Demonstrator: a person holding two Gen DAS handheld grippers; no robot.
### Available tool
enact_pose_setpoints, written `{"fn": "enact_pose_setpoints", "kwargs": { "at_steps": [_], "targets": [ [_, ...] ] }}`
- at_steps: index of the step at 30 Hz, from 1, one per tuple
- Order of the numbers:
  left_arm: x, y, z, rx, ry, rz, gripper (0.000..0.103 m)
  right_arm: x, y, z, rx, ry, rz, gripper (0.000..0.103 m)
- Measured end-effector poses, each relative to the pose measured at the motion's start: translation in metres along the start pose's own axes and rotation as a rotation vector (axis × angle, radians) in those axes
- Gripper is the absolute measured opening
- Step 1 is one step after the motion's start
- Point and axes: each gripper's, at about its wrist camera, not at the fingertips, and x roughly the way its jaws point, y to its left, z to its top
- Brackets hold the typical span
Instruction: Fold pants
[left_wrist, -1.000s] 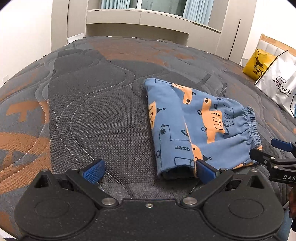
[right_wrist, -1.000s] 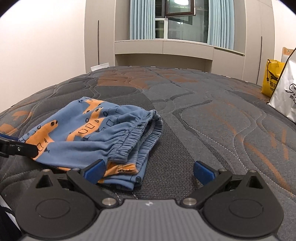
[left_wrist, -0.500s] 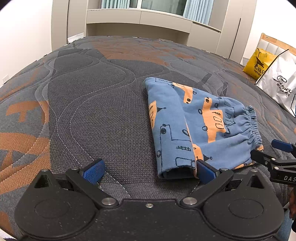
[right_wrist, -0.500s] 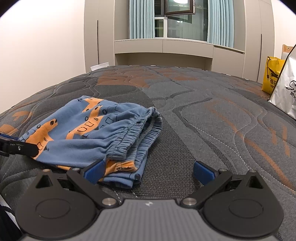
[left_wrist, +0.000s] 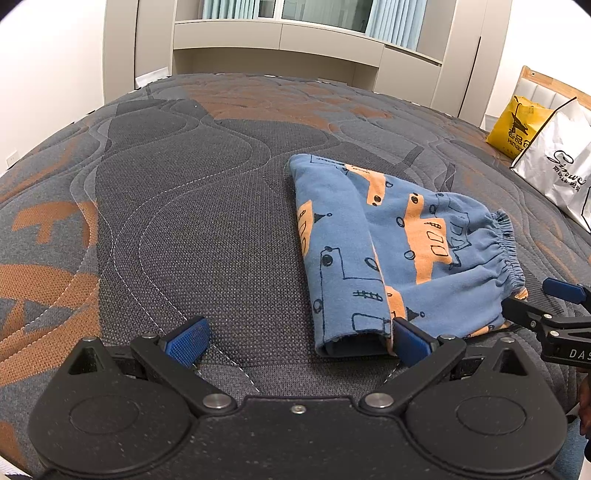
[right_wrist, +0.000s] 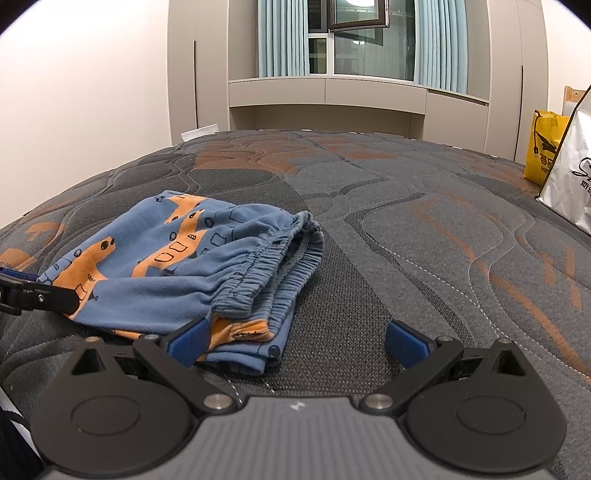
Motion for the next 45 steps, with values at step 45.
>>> {"fn": "enact_pose_setpoints", "kwargs": {
  "at_steps": [45],
  "targets": [
    [0.020, 0.000, 0.043, -0.113, -0.064, -0.010, 0.102, 0.048, -0.014, 0.058, 0.106, -0.035, 0.101, 0.103]
  ]
}}
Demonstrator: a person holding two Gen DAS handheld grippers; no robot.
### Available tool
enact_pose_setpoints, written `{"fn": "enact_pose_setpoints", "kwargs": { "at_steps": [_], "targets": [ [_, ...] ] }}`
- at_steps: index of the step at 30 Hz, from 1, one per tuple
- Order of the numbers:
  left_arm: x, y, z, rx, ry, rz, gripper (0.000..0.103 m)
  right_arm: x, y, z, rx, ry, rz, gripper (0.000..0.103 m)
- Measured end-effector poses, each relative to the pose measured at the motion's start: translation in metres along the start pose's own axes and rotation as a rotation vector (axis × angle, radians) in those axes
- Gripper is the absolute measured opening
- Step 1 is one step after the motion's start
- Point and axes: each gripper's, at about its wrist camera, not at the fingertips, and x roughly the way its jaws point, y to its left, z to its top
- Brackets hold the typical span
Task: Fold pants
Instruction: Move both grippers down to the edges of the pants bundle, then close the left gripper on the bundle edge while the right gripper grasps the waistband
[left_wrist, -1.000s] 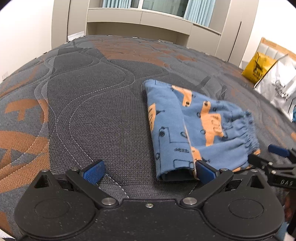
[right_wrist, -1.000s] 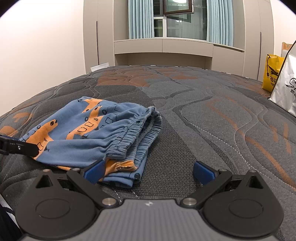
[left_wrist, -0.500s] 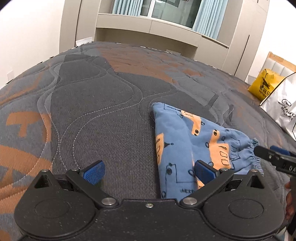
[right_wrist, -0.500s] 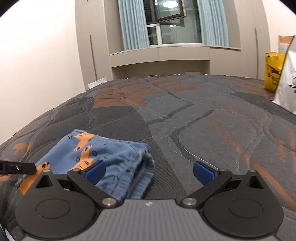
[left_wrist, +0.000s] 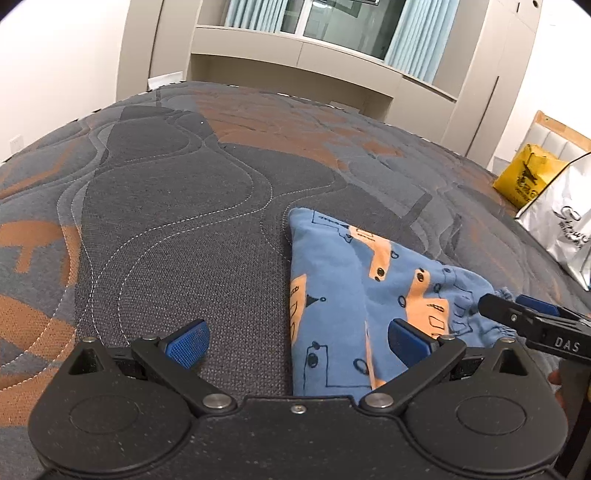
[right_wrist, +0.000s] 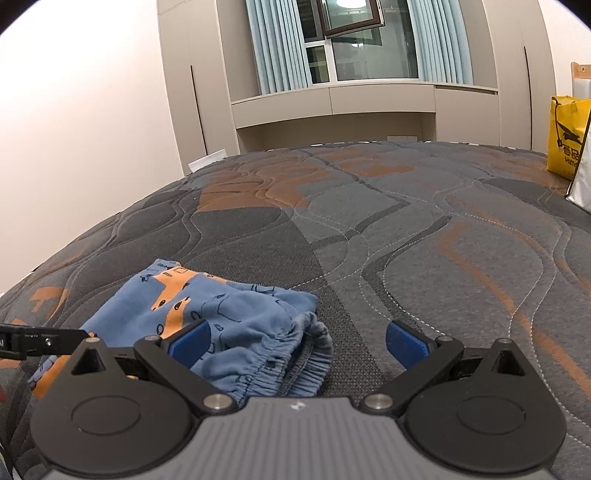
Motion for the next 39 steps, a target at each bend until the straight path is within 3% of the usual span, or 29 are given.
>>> {"fn": "enact_pose_setpoints", "kwargs": {
  "at_steps": [15, 27, 34, 37, 39],
  "targets": [
    [0.014, -0.013, 0.000, 0.038, 0.027, 0.007, 0.102, 0.021, -0.006, -0.004, 0.064, 0.058, 0.060, 0.103],
    [0.018, -0.011, -0.005, 0.042, 0.024, 0.012, 0.103, 0.051, -0.017, 0.012, 0.101, 0.108, 0.238, 0.103],
    [0.016, -0.009, -0.006, 0.038, 0.019, -0.005, 0.103, 0.055, -0.030, 0.011, 0.203, 0.093, 0.331, 0.103],
    [0.013, -0.003, -0.005, 0.017, 0.015, -0.021, 0.102, 0.054, -0.033, 0.010, 0.218, 0.085, 0.332, 0.097],
    [0.010, 0.001, -0.005, 0.009, 0.009, -0.027, 0.102, 0.053, -0.032, 0.010, 0.210, 0.080, 0.315, 0.085]
  ]
}}
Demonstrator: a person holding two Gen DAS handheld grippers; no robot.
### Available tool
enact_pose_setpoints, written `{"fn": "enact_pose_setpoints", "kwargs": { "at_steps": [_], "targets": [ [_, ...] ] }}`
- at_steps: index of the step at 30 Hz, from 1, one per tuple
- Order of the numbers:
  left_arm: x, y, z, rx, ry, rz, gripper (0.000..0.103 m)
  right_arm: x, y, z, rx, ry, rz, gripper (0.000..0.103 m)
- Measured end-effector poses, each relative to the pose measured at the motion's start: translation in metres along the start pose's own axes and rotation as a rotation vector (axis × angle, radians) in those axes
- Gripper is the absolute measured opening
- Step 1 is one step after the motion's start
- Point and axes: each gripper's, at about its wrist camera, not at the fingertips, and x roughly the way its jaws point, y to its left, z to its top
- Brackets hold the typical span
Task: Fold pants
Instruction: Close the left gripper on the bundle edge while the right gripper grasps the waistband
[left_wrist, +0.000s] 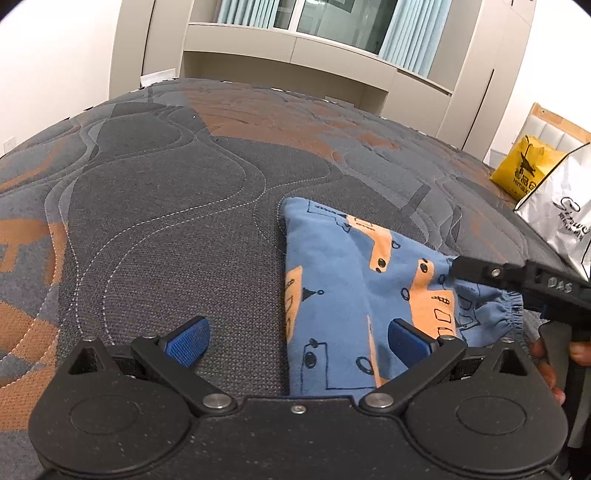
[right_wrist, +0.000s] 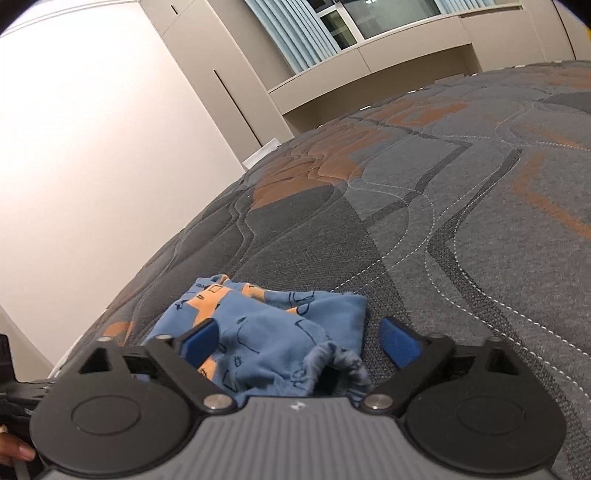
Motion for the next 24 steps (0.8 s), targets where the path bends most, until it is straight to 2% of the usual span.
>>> {"fn": "enact_pose_setpoints", "kwargs": {
  "at_steps": [4, 7, 8, 12, 15, 20, 24],
  "targets": [
    [-0.007, 0.007, 0.000, -0.024, -0.029, -0.036, 0.097, 0.000, 0.003, -0.002, -0.022, 0.001, -0.023, 0.073],
    [-0.011, 0.014, 0.001, -0.064, -0.043, -0.076, 0.085, 0.000, 0.004, -0.003, -0.030, 0.001, -0.033, 0.067],
    [-0.012, 0.015, 0.001, -0.076, -0.044, -0.088, 0.078, 0.000, 0.004, -0.003, -0.029, 0.001, -0.033, 0.066],
    [-0.011, 0.022, 0.001, -0.139, -0.031, -0.151, 0.056, 0.000, 0.003, -0.004, -0.017, -0.005, -0.023, 0.066],
    [-0.008, 0.021, -0.001, -0.154, -0.013, -0.187, 0.045, -0.002, 0.000, -0.004, 0.003, -0.014, 0.000, 0.066],
    [-0.007, 0.013, -0.003, -0.124, -0.016, -0.170, 0.044, -0.006, -0.008, -0.004, 0.061, -0.028, 0.047, 0.067],
    [-0.006, 0.012, -0.003, -0.129, -0.017, -0.171, 0.042, -0.007, -0.008, -0.005, 0.062, -0.032, 0.050, 0.066]
  ]
}}
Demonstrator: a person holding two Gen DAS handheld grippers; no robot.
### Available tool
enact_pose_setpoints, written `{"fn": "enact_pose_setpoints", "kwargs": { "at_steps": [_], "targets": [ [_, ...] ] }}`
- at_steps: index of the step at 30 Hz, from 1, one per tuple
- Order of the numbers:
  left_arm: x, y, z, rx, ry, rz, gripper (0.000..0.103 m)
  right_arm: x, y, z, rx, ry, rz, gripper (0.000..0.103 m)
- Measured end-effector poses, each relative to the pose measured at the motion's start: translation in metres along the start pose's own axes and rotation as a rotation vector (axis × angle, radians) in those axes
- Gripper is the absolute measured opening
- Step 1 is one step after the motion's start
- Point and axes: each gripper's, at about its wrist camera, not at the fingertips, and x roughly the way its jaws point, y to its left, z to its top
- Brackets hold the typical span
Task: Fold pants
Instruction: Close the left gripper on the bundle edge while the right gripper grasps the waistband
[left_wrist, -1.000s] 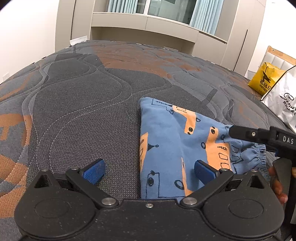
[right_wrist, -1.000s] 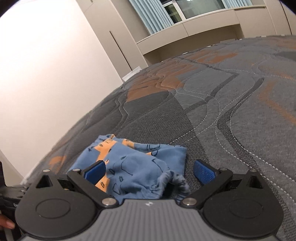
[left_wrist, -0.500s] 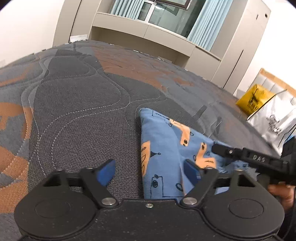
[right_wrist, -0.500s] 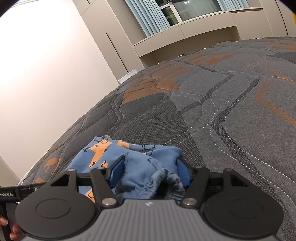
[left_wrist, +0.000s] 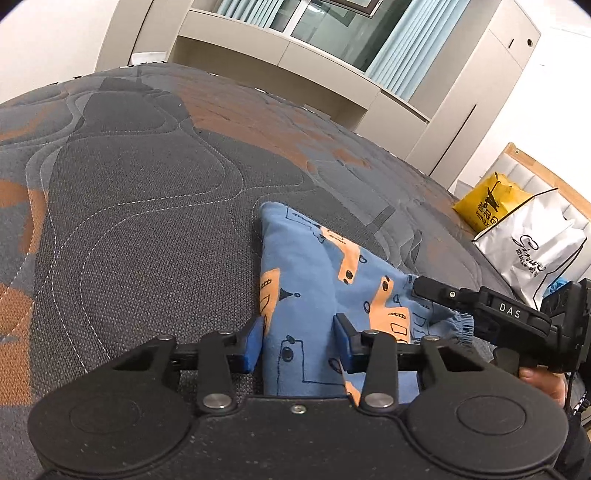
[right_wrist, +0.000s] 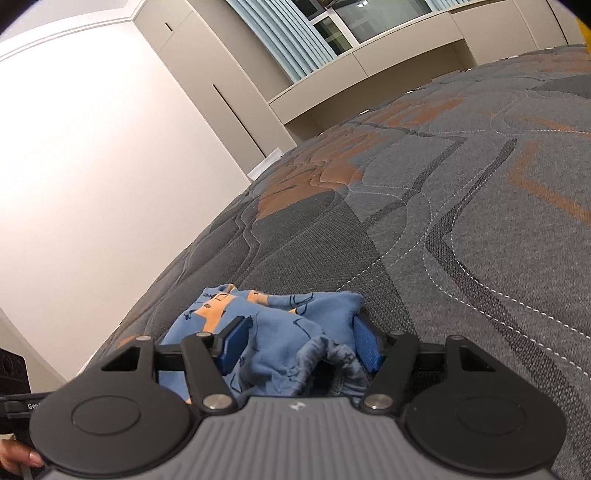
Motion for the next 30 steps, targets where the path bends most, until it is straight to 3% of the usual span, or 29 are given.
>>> {"fn": "enact_pose_setpoints", "kwargs": {
  "at_steps": [4, 12, 18, 30],
  "targets": [
    [-0.001, 0.003, -0.001, -0.007, -0.002, -0.004, 0.041, -0.002, -0.004, 0.000, 0.028, -0.011, 0.020, 0.066],
    [-0.001, 0.003, -0.002, -0.006, -0.004, -0.004, 0.041, -0.002, -0.003, -0.002, 0.026, -0.011, -0.017, 0.044],
    [-0.002, 0.004, -0.003, -0.005, -0.008, -0.001, 0.039, -0.003, 0.005, -0.006, -0.023, -0.019, -0.055, 0.035],
    [-0.004, 0.002, -0.004, -0.018, -0.020, 0.003, 0.034, -0.005, 0.017, -0.012, -0.095, -0.045, -0.090, 0.029]
  ]
}}
